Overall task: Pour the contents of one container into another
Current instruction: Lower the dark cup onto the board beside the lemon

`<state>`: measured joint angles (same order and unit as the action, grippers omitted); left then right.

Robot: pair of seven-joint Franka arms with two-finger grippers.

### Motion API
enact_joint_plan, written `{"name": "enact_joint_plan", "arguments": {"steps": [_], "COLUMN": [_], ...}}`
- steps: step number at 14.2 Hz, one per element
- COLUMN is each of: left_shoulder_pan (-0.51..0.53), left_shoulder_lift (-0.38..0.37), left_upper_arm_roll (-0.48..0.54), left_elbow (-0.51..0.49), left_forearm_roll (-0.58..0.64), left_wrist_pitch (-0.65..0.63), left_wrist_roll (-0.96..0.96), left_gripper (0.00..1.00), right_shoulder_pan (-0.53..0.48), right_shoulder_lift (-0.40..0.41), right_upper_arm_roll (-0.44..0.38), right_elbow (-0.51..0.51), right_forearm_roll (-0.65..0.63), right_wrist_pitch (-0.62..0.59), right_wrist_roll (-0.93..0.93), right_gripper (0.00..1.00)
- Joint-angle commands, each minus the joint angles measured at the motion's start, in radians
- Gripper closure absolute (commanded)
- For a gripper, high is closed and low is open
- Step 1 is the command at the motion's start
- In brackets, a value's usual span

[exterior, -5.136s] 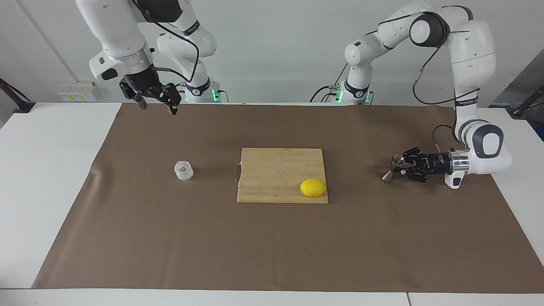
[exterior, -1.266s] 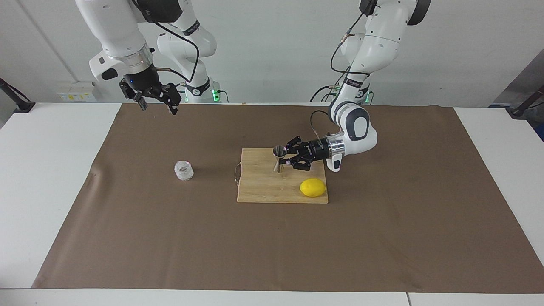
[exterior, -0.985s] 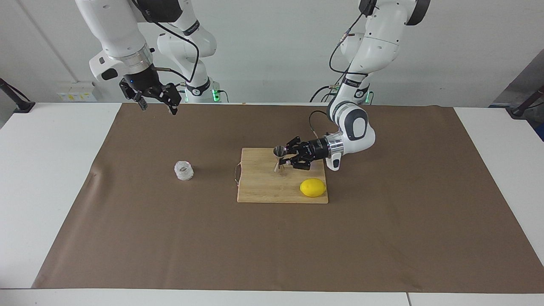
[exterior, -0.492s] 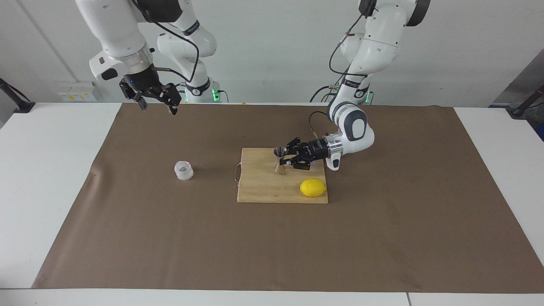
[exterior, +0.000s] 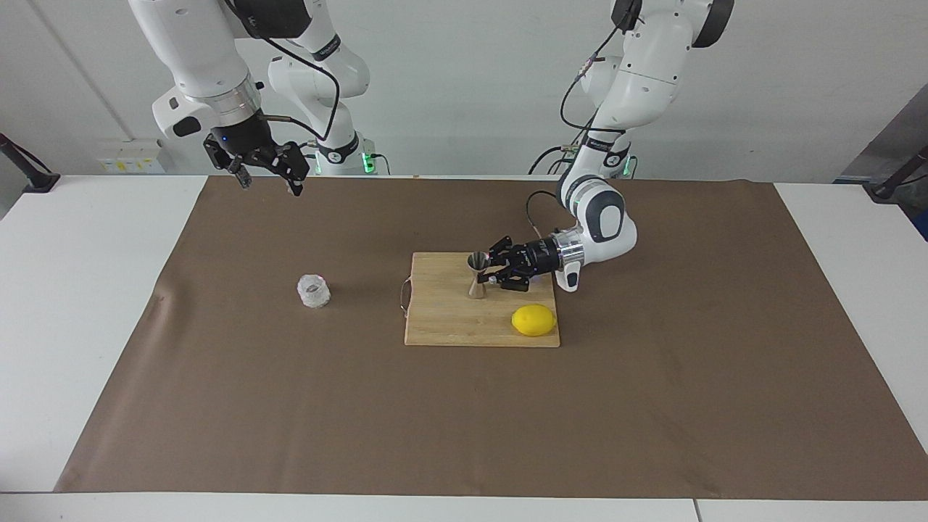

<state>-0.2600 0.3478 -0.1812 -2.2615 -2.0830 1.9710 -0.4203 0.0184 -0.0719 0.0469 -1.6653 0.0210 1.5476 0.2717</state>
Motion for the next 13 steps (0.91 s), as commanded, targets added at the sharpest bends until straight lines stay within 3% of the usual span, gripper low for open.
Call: {"name": "enact_joint_plan", "arguments": {"steps": [1,13], "left_shoulder_pan": [-0.021,-0.019], "left_shoulder_lift": [-0.003,0.004], "left_upper_arm_roll": [0.014,0.016], "left_elbow": [-0.016,-0.015], "left_forearm_roll": [-0.032,-0.032], "left_wrist_pitch": [-0.006,-0.006], "left_wrist_roll": [0.031,0.032], "left_gripper": [0.92,0.87], "right_shoulder_pan": [-0.015,-0.015], "right_shoulder_lift": [-0.006,-0.006], "right_upper_arm_roll": [0.004,0.004], "right_elbow": [0.004,0.004], "right_forearm_roll": [0.019,0.019], "right_wrist_pitch": [-0.017,-0.017], "right_wrist_roll": [-0.022,-0.022], "right_gripper": [0.00,0.00]}}
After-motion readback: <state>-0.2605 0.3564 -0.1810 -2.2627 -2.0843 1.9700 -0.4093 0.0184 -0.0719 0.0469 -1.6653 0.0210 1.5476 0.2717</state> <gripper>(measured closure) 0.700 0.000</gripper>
